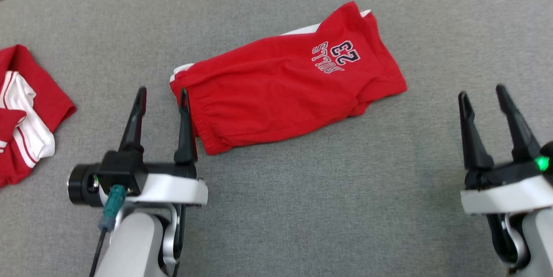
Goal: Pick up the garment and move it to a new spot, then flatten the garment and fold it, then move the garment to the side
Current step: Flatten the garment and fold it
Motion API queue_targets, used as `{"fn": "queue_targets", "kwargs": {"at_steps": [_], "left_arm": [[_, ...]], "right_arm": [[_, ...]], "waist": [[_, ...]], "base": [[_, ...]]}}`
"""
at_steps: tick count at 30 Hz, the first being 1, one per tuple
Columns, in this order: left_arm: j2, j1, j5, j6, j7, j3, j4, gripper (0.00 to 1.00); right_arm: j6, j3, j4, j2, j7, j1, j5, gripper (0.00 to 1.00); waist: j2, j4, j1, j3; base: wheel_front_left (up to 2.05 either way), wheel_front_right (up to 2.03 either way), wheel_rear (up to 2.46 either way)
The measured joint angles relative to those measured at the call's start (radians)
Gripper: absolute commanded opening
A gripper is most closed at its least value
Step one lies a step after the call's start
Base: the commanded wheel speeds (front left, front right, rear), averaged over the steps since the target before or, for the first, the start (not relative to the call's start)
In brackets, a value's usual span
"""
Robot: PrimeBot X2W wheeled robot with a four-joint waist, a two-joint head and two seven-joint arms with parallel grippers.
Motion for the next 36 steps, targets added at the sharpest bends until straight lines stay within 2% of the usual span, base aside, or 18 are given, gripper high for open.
{"fn": "queue_targets", "kwargs": {"at_steps": [8, 25, 31, 36], "left_arm": [[-0.003, 0.081, 0.019, -0.017, 0.0, 0.002, 0.061, 1.0], [-0.016, 0.073, 0.018, -0.026, 0.0, 0.007, 0.098, 1.0], [-0.018, 0.049, 0.018, -0.027, 0.0, -0.003, 0.084, 1.0], [-0.019, -0.001, 0.011, -0.025, 0.0, -0.033, 0.063, 1.0]], "right_arm": [[0.0, -0.028, 0.006, 0.025, 0.0, 0.095, -0.05, 1.0], [0.0, -0.038, 0.014, 0.03, 0.0, 0.106, -0.062, 1.0], [0.0, -0.038, 0.043, 0.008, 0.0, 0.07, -0.06, 1.0], [0.0, -0.005, 0.104, -0.025, 0.019, -0.035, -0.044, 1.0]], "waist": [[0.0, -0.018, 0.0, -0.06], [0.0001, -0.011, 0.0, -0.06], [0.0, 0.009, -0.0001, -0.036], [0.0, 0.042, 0.0, 0.012]], "base": [[0.0, 0.0, 0.0], [0.0, 0.0, 0.0], [0.0, 0.0, 0.0], [0.0, 0.0, 0.0]]}}
